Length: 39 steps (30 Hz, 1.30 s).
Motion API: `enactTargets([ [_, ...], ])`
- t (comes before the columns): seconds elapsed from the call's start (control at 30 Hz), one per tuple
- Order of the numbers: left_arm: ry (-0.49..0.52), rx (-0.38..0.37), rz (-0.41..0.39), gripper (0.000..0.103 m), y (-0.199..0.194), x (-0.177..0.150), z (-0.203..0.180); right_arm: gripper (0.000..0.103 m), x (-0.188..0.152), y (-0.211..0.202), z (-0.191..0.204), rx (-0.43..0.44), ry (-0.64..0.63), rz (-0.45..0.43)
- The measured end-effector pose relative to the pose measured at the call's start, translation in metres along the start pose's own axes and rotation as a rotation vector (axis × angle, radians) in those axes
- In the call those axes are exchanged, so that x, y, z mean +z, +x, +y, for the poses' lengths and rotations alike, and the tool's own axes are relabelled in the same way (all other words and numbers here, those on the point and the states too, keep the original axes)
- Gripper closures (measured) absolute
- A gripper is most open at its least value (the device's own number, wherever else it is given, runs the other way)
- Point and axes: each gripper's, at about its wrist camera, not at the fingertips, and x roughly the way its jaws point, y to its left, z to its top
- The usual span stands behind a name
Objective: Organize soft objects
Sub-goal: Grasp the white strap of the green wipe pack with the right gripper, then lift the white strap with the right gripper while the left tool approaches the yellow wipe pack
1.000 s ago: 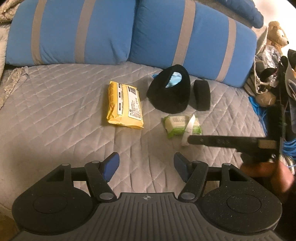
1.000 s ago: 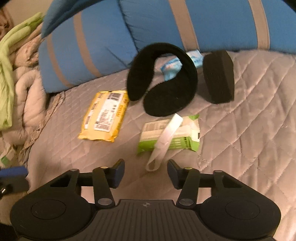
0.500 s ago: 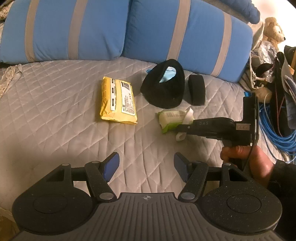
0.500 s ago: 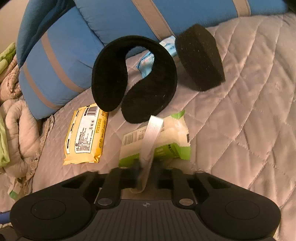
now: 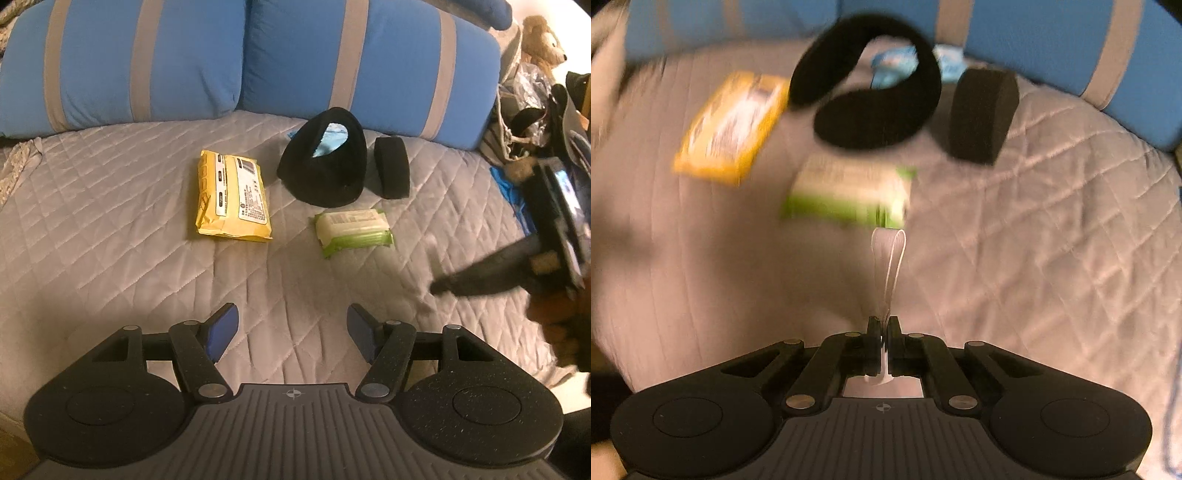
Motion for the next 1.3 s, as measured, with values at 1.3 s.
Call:
enactTargets([
  [1.3,0.049,0.101,-0.076,0.039,0.02,-0.002,0.009,0.098,-0.061,-0.059,-0.01,0.001,0.031,-0.222],
])
